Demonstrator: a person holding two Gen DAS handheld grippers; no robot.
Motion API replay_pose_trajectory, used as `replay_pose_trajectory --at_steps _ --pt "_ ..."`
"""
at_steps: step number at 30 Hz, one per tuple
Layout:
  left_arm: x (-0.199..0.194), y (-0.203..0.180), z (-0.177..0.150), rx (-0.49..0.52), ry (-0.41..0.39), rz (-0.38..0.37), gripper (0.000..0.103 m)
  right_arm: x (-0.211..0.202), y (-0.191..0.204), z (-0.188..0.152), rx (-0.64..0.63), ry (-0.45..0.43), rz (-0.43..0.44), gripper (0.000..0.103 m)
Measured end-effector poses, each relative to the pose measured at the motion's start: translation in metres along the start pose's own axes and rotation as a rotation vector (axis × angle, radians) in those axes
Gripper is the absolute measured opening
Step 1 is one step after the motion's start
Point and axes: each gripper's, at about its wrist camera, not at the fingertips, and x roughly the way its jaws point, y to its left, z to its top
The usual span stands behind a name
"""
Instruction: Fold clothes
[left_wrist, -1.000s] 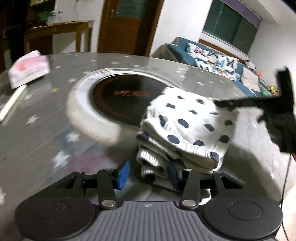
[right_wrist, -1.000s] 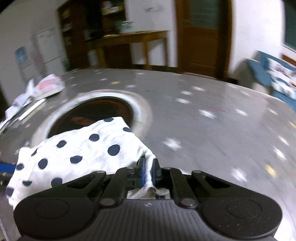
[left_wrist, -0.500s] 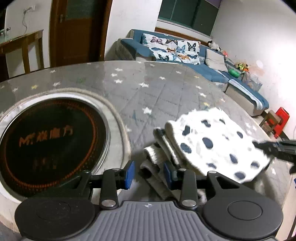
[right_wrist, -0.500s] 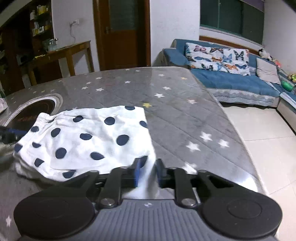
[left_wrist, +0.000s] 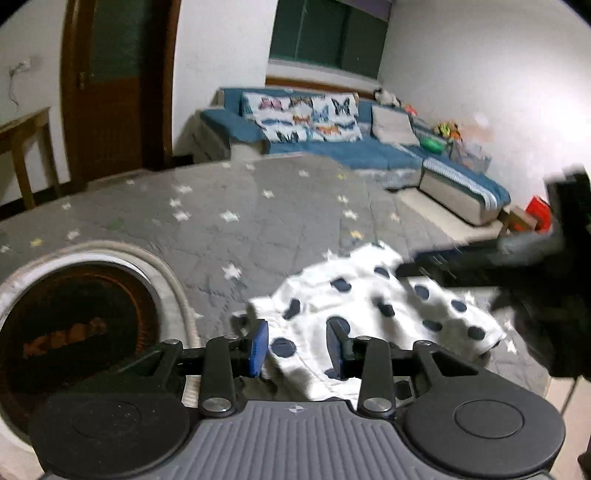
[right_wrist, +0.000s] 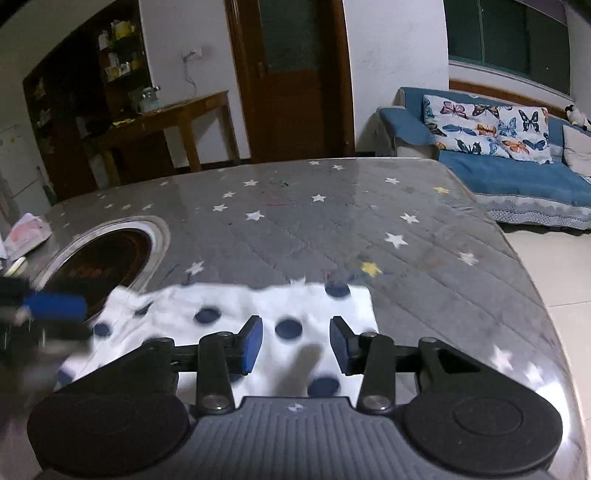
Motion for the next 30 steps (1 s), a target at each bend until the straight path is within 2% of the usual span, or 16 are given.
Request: replay_pose_trajectory --at_steps 5,9,12,17,20,23,25,30 --pt "0.014 0.005 -0.008 -0.002 0.039 0.007 0.038 0.043 0.002 0.007 -0.009 0.076 -0.015 0.040" --pt "0.018 0.016 -0.011 -0.027 0.050 0.018 0.039 0.053 0.001 0.008 0.000 0.065 -0.019 0.041" --pt "0.012 0.017 -0.013 -0.033 0.043 0.013 0.038 0.043 0.005 0.008 -0.001 0.044 -0.021 0.041" --pt "0.008 0.014 -0.012 -0.032 0.034 0.012 0.038 0.010 0.021 -0.003 -0.037 0.013 0.032 0.043" --pt "0.010 0.014 -0.013 -0.037 0.033 0.018 0.038 -0.008 0.038 -0.019 -0.085 0.004 0.063 0.045" --pt "0.010 0.014 -0.013 -0.037 0.031 0.026 0.038 -0.026 0.057 -0.038 -0.135 -0.013 0.085 0.052" --pt "0.010 0.015 -0.013 -0.040 0.029 0.031 0.039 -0.035 0.067 -0.053 -0.146 -0.028 0.102 0.052" --pt "0.014 0.015 -0.017 -0.031 0.032 0.046 0.040 -0.040 0.091 -0.090 -0.194 -0.036 0.074 0.053"
